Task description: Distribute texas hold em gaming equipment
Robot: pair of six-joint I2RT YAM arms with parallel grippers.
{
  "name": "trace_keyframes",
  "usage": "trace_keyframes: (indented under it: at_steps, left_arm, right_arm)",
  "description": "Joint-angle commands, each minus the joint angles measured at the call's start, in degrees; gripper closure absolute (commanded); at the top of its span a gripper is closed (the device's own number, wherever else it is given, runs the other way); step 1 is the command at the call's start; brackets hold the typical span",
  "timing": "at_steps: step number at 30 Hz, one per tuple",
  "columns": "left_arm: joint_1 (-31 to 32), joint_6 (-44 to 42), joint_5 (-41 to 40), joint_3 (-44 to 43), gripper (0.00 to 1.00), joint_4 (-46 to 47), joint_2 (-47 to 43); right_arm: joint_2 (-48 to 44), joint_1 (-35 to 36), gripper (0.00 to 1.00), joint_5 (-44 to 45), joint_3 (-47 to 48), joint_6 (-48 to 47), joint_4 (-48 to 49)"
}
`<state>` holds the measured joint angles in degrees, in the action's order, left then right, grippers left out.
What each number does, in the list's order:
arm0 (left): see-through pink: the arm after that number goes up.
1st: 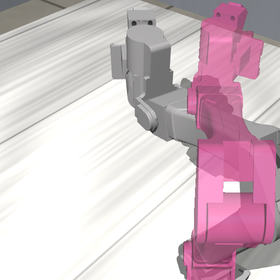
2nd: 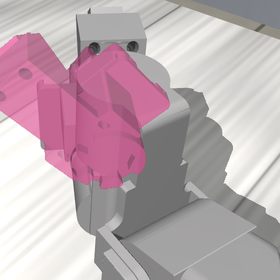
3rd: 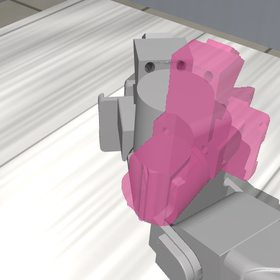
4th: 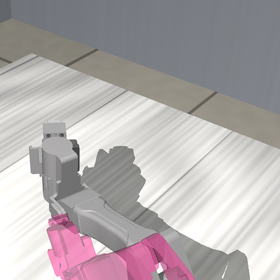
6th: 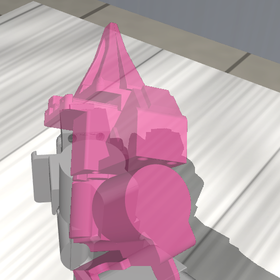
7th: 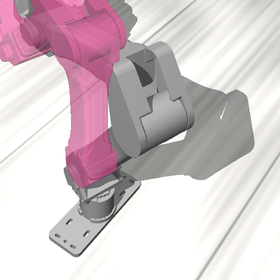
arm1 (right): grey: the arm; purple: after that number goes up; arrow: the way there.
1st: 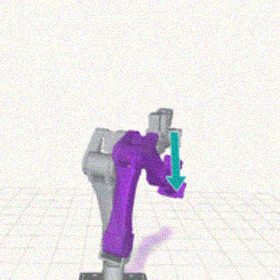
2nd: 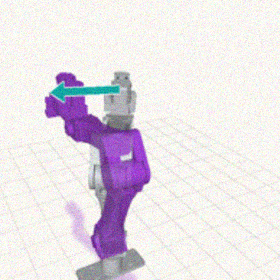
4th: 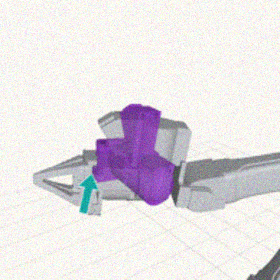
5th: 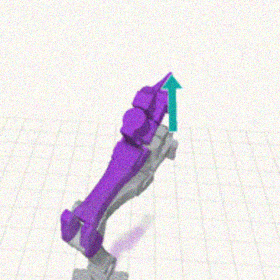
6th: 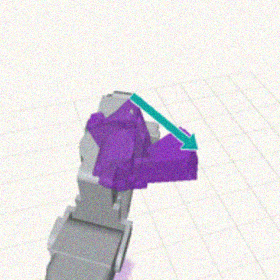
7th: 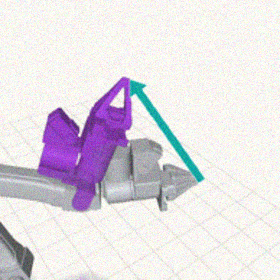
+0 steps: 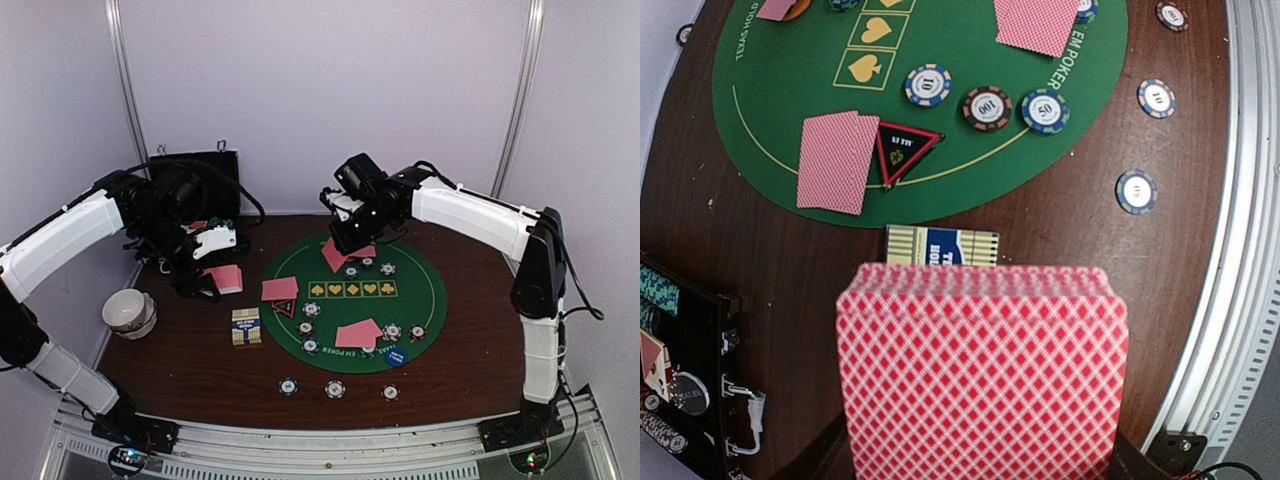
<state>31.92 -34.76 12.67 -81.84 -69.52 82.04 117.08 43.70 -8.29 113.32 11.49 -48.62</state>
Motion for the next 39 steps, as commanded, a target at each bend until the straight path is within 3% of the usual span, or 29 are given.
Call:
trace_keyframes:
  at_steps: [1, 6, 16, 26, 28, 31, 39]
  left_arm:
    - [-0.1, -0.7, -0.2, 0.5, 1.00, 1.0, -1.8]
    - [-0.1, -0.9, 0.0, 0.5, 1.00, 1.0, -1.6]
    - [-0.1, -1.2, 0.0, 0.1, 1.00, 0.9, -1.4]
    - [-0.1, -1.2, 0.0, -0.1, 1.00, 0.5, -1.3]
    - [-0.1, -1.2, 0.0, -0.1, 1.00, 0.5, -1.3]
    - [-0.1, -1.2, 0.1, -0.1, 1.00, 0.4, -1.4]
    - [-0.1, -1.2, 0.6, -0.3, 1.00, 0.2, -1.2]
  right_arm:
    - [4.3, 4.1, 1.00, 26.2, 2.2, -18.3, -4.3]
    - [7.4, 7.5, 1.00, 35.7, 0.5, -26.2, 3.2]
    - [13.3, 10.9, 1.00, 43.6, -5.3, -40.3, 19.3]
    - [17.5, 11.9, 0.99, 45.3, -6.1, -42.5, 22.7]
    - [16.6, 12.0, 0.77, 45.6, -7.5, -41.9, 23.2]
    - [14.3, 12.1, 0.53, 44.7, -9.9, -40.3, 23.7]
    - [8.3, 12.6, 0.03, 43.9, -13.0, -37.2, 23.8]
